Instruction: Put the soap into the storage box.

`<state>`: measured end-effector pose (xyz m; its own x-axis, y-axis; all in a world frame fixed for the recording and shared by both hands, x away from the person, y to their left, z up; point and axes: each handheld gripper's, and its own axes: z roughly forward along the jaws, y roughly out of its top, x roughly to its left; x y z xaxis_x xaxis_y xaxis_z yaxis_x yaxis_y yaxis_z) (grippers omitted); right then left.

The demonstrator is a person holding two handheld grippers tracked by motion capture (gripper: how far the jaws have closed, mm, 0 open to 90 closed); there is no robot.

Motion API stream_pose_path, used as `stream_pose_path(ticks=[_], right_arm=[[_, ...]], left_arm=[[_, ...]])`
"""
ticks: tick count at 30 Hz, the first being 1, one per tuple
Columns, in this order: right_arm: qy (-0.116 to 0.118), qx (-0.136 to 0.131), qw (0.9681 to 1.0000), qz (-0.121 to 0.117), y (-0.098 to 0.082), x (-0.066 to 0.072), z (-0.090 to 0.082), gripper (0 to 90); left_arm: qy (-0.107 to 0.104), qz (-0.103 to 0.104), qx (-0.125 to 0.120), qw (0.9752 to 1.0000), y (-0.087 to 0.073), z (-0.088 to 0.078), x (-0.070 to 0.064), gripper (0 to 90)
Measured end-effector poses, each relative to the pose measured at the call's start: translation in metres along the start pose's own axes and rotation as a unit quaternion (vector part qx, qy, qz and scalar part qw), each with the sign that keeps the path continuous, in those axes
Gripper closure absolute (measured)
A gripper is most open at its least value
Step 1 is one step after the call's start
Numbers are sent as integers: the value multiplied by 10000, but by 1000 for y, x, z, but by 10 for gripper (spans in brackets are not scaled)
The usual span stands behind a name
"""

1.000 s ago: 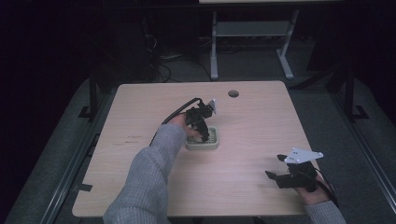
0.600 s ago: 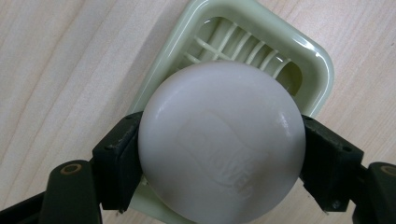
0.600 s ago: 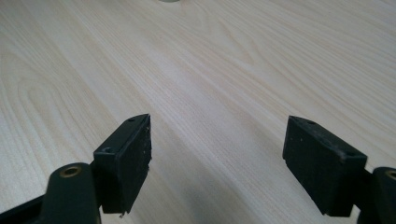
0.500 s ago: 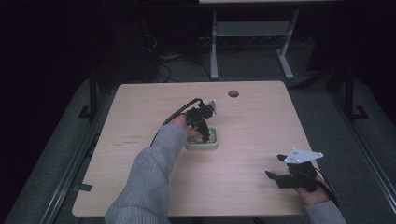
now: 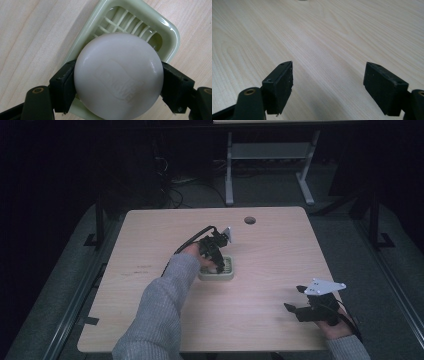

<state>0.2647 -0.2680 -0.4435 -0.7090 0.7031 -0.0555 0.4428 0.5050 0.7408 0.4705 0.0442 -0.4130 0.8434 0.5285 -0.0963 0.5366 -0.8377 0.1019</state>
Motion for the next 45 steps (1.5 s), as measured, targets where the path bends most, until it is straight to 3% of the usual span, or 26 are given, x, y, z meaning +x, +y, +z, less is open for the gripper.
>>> stream_pose_path(ticks=[32, 45], right_arm=[[-17, -16, 10000, -21, 0, -1, 0, 232], [-3, 2, 10000, -10, 1, 0, 0, 232]], left_arm=[[45, 28, -48, 10000, -4, 0, 1, 227], [69, 18, -231, 9997, -8, -10, 2, 216]])
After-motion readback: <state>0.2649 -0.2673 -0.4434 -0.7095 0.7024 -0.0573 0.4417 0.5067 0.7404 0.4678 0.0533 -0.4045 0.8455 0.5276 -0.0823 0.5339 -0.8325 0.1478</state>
